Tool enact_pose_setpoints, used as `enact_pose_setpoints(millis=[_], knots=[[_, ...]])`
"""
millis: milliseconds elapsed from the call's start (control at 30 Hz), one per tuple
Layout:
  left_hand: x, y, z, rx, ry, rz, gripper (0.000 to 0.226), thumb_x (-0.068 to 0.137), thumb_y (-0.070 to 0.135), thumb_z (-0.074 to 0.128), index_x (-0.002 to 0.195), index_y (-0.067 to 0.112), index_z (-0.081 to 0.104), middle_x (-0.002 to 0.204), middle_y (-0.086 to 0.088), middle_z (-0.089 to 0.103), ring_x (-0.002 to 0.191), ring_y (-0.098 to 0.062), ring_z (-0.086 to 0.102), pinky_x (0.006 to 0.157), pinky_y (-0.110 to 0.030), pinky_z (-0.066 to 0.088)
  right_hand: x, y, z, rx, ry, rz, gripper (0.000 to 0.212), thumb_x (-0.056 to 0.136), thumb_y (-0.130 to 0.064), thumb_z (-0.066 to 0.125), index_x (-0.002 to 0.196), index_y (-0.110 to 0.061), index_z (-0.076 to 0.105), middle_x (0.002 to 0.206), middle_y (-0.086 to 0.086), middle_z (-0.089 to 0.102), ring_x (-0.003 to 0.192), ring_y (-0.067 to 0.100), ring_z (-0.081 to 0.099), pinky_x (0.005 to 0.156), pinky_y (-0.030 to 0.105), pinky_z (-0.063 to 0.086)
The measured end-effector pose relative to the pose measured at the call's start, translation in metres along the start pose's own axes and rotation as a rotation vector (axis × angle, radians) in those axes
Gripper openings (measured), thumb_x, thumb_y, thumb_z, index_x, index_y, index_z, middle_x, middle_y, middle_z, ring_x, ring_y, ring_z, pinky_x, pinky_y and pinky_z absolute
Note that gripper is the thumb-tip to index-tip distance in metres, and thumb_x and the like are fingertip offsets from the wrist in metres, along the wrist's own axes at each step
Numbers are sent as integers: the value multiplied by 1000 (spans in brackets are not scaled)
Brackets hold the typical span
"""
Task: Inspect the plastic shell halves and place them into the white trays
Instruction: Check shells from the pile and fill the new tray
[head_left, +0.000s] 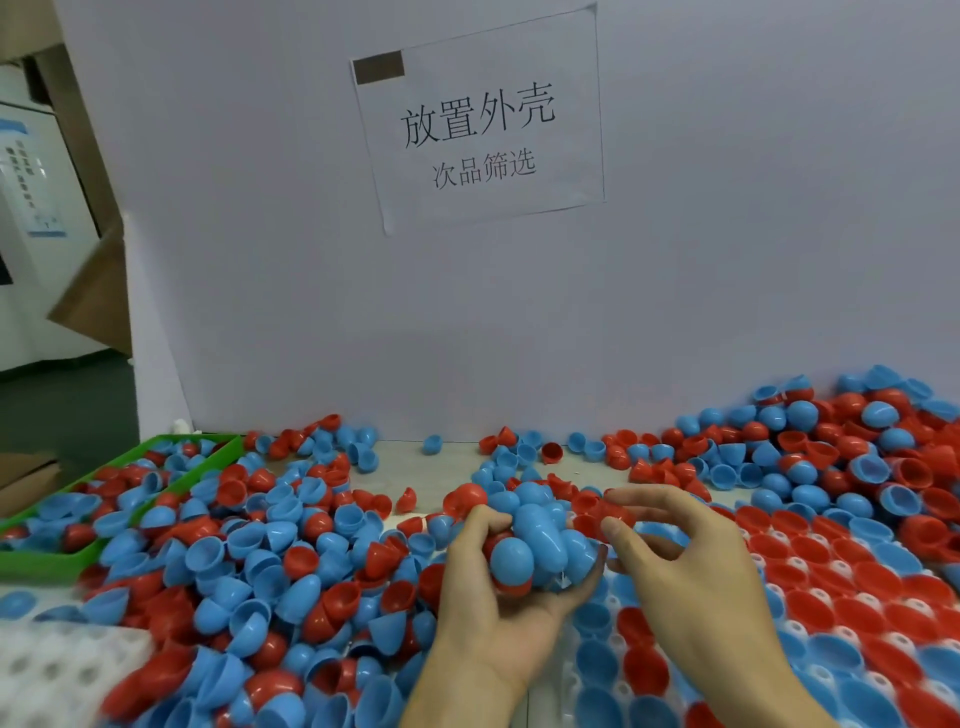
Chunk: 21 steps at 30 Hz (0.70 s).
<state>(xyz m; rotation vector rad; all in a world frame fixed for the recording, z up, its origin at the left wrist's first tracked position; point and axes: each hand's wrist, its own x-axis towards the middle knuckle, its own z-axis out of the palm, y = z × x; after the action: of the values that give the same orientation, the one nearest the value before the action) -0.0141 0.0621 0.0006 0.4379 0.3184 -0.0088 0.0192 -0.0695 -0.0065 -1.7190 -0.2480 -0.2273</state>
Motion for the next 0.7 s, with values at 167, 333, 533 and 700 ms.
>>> enact_pose_setpoints(millis=[167, 333, 533, 700], knots=[[3, 4, -5, -94, 38, 43, 14, 81, 6, 59, 87, -3, 68, 90, -30, 72, 96, -45, 65, 68, -59, 59, -2, -1, 4, 11, -8, -27, 22, 85, -16, 76, 88, -36, 69, 93, -16, 69, 84, 6, 71, 72, 21, 56], [1, 9, -6, -97, 24, 99, 14, 75, 7, 61, 67, -1, 70, 84, -29, 72, 85, -43, 68, 66, -57, 59, -1, -2, -4, 53, -68, 22, 8, 88, -28, 72, 92, -34, 69, 86, -15, 75, 74, -7, 69, 52, 10, 48], [2, 7, -6, -61, 28, 101, 15, 84, 7, 59, 75, 0, 69, 84, -28, 71, 96, -43, 65, 69, -59, 59, 1, -3, -10, -19, -162, 32, 4, 86, -30, 73, 84, -28, 73, 81, -13, 75, 76, 0, 71, 72, 28, 59], [3, 8, -7, -63, 22, 106, 23, 82, 7, 60, 64, 0, 71, 82, -26, 71, 91, -42, 66, 68, -58, 59, 1, -2, -15, 30, -183, 44, 27, 83, -11, 77, 94, -34, 70, 86, -17, 71, 76, 6, 72, 67, 28, 61]])
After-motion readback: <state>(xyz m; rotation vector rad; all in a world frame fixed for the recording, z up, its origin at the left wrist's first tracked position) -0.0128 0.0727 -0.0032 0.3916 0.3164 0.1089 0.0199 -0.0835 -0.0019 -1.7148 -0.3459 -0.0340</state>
